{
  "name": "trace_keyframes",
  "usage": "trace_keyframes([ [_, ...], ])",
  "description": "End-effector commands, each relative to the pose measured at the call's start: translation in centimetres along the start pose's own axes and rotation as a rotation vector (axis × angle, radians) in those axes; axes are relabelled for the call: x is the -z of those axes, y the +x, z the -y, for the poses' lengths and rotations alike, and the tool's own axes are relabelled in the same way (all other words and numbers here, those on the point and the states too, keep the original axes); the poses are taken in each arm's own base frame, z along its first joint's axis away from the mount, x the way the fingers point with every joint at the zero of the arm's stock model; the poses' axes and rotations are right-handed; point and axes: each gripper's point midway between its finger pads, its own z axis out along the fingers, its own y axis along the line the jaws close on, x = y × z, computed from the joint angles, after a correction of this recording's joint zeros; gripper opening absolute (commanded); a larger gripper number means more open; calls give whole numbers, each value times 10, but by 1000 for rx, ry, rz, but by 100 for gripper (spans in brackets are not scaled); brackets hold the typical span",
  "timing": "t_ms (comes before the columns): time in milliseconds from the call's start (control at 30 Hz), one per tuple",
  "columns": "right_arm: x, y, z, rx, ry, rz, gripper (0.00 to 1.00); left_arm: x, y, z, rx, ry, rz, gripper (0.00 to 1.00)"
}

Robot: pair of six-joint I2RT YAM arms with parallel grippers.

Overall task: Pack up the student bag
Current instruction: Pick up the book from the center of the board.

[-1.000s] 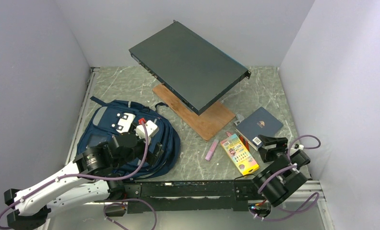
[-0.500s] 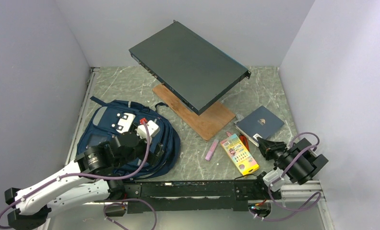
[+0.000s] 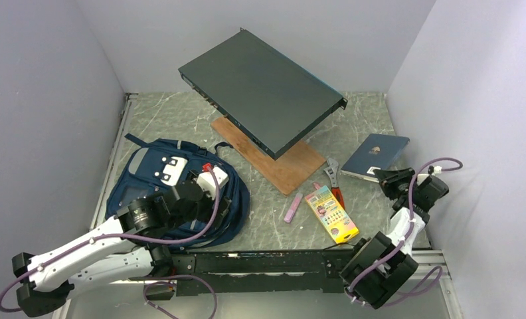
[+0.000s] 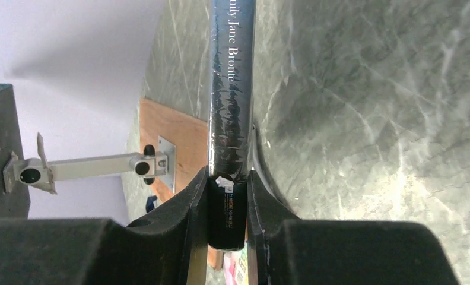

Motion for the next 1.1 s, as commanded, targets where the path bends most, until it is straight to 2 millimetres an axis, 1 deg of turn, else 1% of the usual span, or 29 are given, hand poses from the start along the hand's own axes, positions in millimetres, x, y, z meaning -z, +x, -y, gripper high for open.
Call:
trace_keyframes([
  [0, -6, -7, -25, 53, 5, -6, 0, 1, -8, -7, 2, -42, 15, 100],
  [33, -7, -9, -31, 62, 15, 5, 0, 1, -8, -8, 2, -49, 11, 100],
  [67, -8, -11, -40, 77, 20, 15, 0, 0, -7, -9, 1, -55, 8, 100],
  [133, -5, -20, -58, 104, 45, 52, 0, -1, -7, -11, -2, -69, 4, 100],
  [267, 14, -52, -107, 204, 61, 146, 0, -3, -6, -14, -5, -87, -3, 100],
  [367, 35, -71, -151, 282, 21, 193, 0, -2, -7, -16, 2, -98, 3, 99],
  [500, 71, -82, -223, 397, -128, 250, 0, 4, -13, -16, 25, -94, 44, 99],
  [533, 83, -84, -246, 432, -184, 262, 0, 7, -16, -16, 34, -86, 64, 99],
  [600, 98, -80, -283, 480, -292, 240, 0, 13, -21, -15, 58, -69, 103, 99],
  [700, 120, -69, -331, 504, -454, 185, 0, 24, -29, -14, 130, -42, 168, 98],
  [800, 148, -67, -371, 526, -564, 189, 0, 34, -35, -8, 244, -1, 215, 99],
  [867, 165, -63, -397, 522, -658, 159, 0, 44, -42, -6, 326, 21, 226, 99],
  [967, 183, -39, -433, 439, -891, -14, 0, 64, -57, -4, 443, 52, 254, 100],
  [1000, 186, -30, -442, 408, -965, -86, 0, 70, -63, -2, 474, 73, 271, 100],
  [1033, 188, -18, -451, 375, -1030, -165, 0, 78, -69, 0, 505, 101, 295, 100],
  [1067, 188, -1, -460, 368, -1098, -250, 0, 86, -75, 2, 550, 129, 317, 100],
])
